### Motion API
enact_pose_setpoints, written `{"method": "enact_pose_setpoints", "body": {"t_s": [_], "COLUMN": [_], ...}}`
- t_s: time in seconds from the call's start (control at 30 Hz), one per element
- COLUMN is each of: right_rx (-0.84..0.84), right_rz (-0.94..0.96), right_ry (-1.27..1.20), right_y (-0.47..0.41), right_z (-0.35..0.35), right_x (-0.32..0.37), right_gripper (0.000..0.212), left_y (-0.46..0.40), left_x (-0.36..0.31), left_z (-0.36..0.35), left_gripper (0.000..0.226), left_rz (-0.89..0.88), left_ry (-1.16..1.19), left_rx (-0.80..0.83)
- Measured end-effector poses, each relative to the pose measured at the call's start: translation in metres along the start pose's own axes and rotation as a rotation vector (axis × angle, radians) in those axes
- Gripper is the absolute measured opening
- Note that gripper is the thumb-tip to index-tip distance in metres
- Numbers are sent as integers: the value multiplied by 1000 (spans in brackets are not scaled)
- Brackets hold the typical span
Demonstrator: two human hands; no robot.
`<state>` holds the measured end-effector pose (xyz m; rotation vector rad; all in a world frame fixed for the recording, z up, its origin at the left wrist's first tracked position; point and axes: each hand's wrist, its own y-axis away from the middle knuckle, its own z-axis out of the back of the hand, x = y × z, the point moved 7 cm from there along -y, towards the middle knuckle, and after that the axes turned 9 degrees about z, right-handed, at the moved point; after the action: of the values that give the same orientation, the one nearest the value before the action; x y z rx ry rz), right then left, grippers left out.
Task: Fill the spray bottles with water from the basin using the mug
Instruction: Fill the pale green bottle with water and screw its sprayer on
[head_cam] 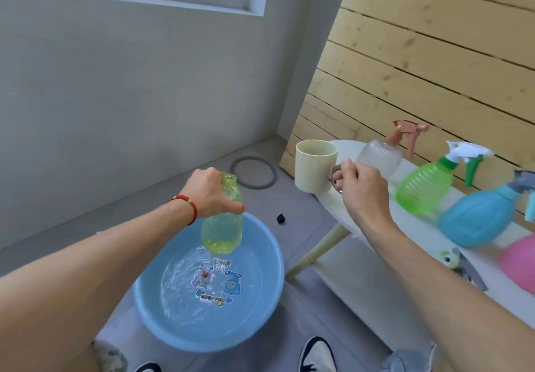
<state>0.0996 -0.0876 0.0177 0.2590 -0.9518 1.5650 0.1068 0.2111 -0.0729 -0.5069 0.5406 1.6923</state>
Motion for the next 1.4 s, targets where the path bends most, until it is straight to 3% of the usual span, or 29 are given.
{"method": "enact_pose_setpoints", "body": {"t_s": [0.2,0.4,0.57,0.7,0.77,0.83,1.0,1.1,1.2,1.27,1.4], "right_rx": [23,132,72,405,643,732,569,570,540,488,348], "right_rz": [-184,-167,-203,-364,-431,-443,-335,-287,-253,-202,-57], "right_ry": [42,307,538,755,807,768,722,551,198,4,-80], "right_y": [-5,-9,1,31,48,60,57,60,69,68,43], "right_z": [26,39,107,133,132,131,142,151,151,140,106], "right_x": [-57,-75,-95,-133,-149,-160,-161,-130,-84,-50,-15], "right_gripper": [44,44,28,22,53,71,45,39,25,29,29], "left_y": [8,16,21,26,29,34,40,41,39,37,28], "left_x": [-34,-63,-78,-90,-99,-109,-121,-118,-109,-102,-83], "left_z": [6,-3,-10,-18,-22,-26,-31,-29,-28,-28,-26], "left_gripper": [42,39,36,38,38,37,40,42,44,46,49], "left_rz": [-49,-108,-144,-171,-191,-217,-246,-244,-247,-246,-203], "left_ry": [53,79,75,69,74,81,110,132,150,147,115], "left_rx": [-59,-58,-45,-15,6,18,6,-7,-5,-13,-41]}}
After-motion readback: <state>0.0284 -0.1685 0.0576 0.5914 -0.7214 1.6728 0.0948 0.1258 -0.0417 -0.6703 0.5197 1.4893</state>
